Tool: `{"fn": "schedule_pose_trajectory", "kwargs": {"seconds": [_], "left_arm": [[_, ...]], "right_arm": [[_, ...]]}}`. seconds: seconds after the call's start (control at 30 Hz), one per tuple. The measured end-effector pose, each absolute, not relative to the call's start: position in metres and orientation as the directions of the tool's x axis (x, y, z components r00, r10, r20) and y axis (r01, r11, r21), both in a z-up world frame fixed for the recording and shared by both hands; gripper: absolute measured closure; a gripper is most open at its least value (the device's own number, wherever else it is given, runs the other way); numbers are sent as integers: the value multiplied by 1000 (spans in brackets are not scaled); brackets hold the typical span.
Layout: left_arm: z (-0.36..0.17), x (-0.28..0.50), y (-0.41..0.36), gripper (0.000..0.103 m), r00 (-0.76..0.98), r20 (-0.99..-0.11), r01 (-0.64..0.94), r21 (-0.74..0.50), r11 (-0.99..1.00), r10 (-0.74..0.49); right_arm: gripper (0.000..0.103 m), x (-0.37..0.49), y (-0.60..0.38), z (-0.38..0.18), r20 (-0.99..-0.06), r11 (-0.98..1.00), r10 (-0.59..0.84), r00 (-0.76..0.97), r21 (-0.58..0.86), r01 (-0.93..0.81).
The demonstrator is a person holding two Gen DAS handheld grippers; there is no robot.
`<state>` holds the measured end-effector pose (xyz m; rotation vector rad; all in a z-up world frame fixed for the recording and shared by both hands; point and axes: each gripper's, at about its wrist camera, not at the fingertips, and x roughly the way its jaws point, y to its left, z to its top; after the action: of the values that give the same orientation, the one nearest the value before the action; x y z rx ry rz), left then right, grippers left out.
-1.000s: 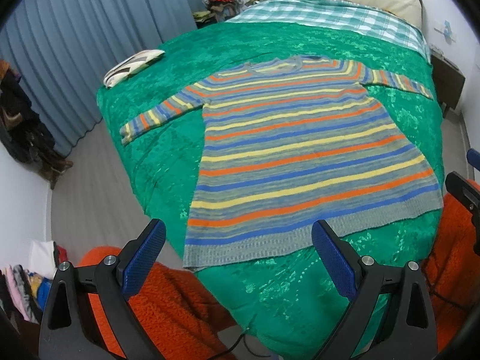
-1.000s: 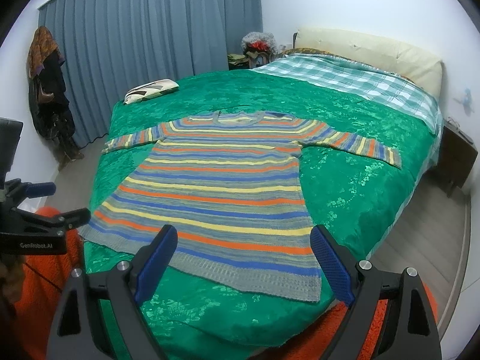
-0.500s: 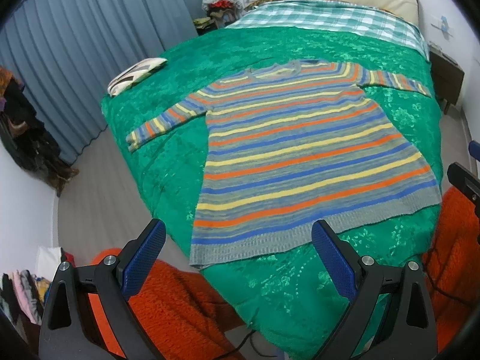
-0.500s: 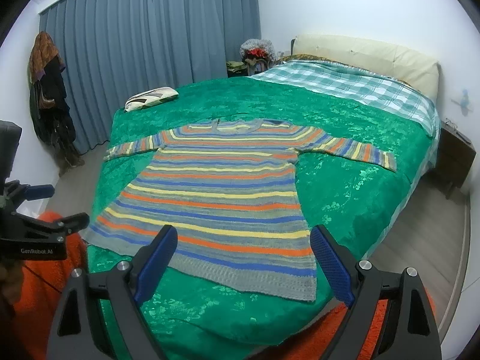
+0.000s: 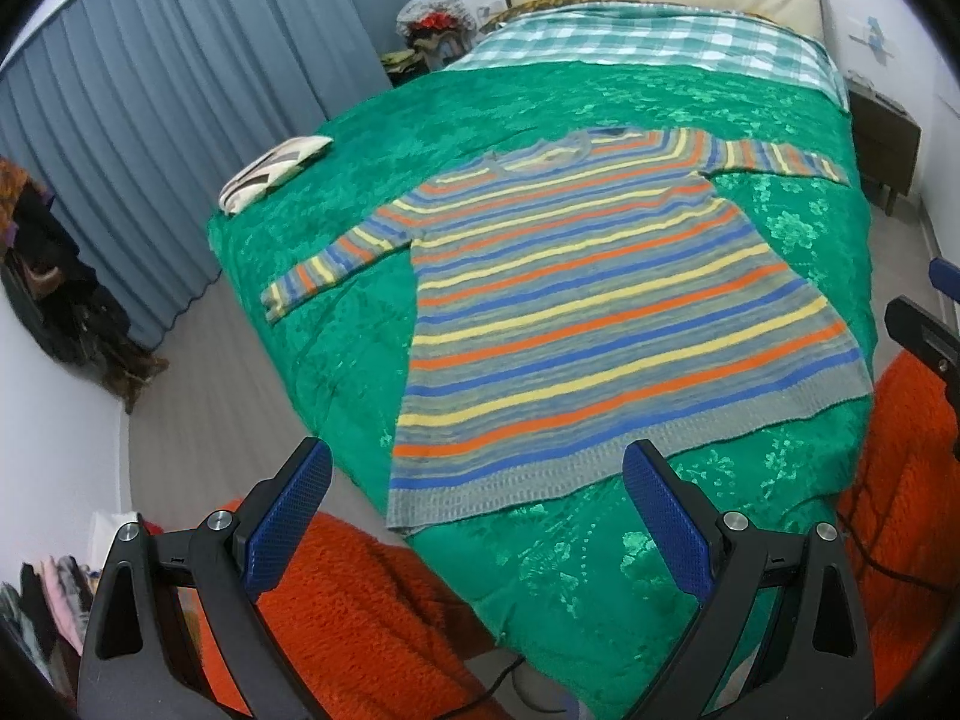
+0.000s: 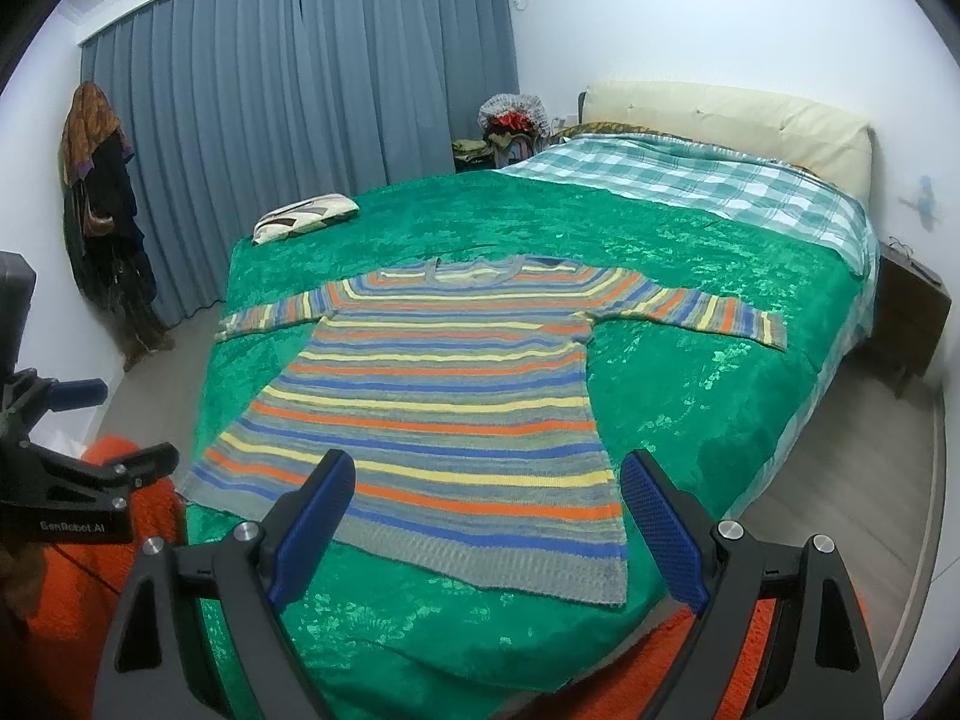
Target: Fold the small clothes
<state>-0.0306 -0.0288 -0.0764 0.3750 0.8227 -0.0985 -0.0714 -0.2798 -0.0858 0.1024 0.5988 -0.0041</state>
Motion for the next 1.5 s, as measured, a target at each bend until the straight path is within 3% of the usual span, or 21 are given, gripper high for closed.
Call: {"fn": "schedule_pose_trajectory", "kwargs": {"seconds": [0.73, 1.07, 1.3, 1.5], "left_arm": [[-64, -44, -32, 5, 701, -711, 228, 304, 925, 60], [-77, -8, -22, 4, 658, -753, 256, 205, 945, -15], [-85, 40, -14, 4, 687, -721, 277, 147, 950, -89], [-124, 52, -5, 4, 694, -714, 241, 115, 964, -88]], "right_arm": [[13, -83, -282, -81, -535, 994, 39, 844, 108, 23], [14, -69, -291, -83, -588, 990, 46, 807, 136, 42], [13, -7, -378, -44, -591, 943, 87, 802, 309, 125], [14, 72, -536, -48, -647, 855, -33, 762, 376, 356]]}}
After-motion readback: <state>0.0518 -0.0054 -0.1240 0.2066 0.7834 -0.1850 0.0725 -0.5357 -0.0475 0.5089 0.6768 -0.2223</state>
